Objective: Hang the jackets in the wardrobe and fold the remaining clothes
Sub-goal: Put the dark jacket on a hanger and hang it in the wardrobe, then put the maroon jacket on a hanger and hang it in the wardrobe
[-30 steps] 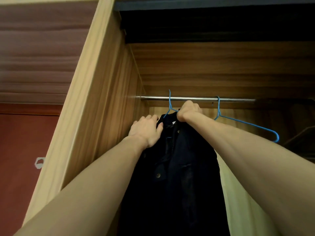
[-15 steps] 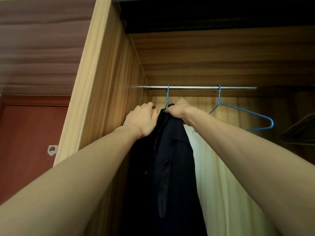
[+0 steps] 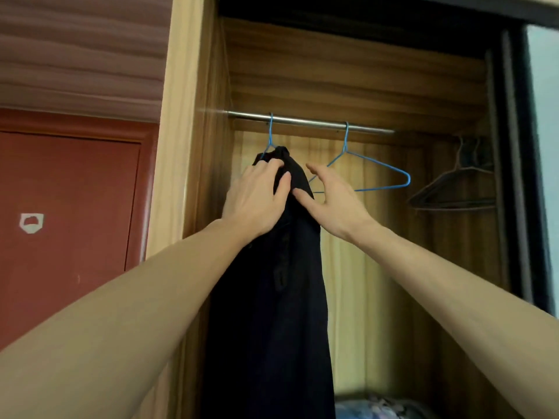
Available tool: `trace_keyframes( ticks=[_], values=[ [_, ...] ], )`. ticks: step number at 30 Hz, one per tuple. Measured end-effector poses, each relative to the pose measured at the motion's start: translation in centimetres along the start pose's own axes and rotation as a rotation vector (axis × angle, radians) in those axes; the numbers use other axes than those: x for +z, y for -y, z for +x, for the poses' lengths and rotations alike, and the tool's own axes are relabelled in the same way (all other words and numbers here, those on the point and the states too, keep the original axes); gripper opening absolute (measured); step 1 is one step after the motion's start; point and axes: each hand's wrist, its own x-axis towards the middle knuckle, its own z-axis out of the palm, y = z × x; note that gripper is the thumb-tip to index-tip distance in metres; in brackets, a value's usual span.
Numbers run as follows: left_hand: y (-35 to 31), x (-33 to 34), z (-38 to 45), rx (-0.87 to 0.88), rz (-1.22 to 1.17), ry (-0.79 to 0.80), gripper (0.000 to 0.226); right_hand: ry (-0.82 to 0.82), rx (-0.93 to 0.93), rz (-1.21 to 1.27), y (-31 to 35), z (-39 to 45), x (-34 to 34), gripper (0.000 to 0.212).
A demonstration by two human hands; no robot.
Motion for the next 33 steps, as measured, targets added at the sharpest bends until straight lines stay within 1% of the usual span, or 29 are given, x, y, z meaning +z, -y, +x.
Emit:
trace_keyframes(
  ticks=[3, 7, 11, 13, 16, 19, 23, 27, 30, 33],
  values=[
    [-0.8, -0.1, -3.5, 0.041, -0.083, 0.04, 0.043, -0.024, 0.054, -0.25, 0.6, -5.1, -1.2, 0.065],
    [-2.0, 0.0, -9.2, 0.115, -0.193, 0.094, 0.042, -0.031, 0.133, -0.425, 1.3, -11.5, -2.6, 0.066],
    [-3.2, -0.3, -15.2, 0.321, -0.161, 0.161, 0.045, -0.044, 0.171, -0.563, 1.9, -18.4, -4.9, 0.068],
    [-4.2, -0.6, -17.9, 0.377, -0.158, 0.179, 0.048, -0.055, 0.214, -0.621, 2.7, -21.7, -6.3, 0.068],
    [-6.2, -1.3, -21.8, 0.351, -0.237, 0.217, 0.052, -0.094, 0.297, -0.666, 4.4, -26.2, -8.7, 0.066],
    [-8.9, -1.8, -25.4, 0.303, -0.329, 0.229, 0.053, -0.112, 0.342, -0.76, 6.1, -30.6, -11.5, 0.067],
    [-13.3, -2.7, -28.9, 0.235, -0.537, 0.235, 0.054, -0.13, 0.426, -0.891, 7.3, -36.6, -15.8, 0.069],
    [-18.5, -2.8, -31.2, 0.265, -0.701, 0.225, 0.053, -0.109, 0.526, -1.008, 7.8, -42.8, -20.4, 0.072],
    [-22.9, -2.0, -32.9, 0.294, -0.791, 0.252, 0.051, -0.091, 0.598, -1.066, 8.9, -46.9, -23.8, 0.072],
    [-27.8, -1.1, -35.2, 0.349, -0.874, 0.259, 0.05, -0.129, 0.648, -1.103, 10.5, -50.7, -26.8, 0.07]
  ],
)
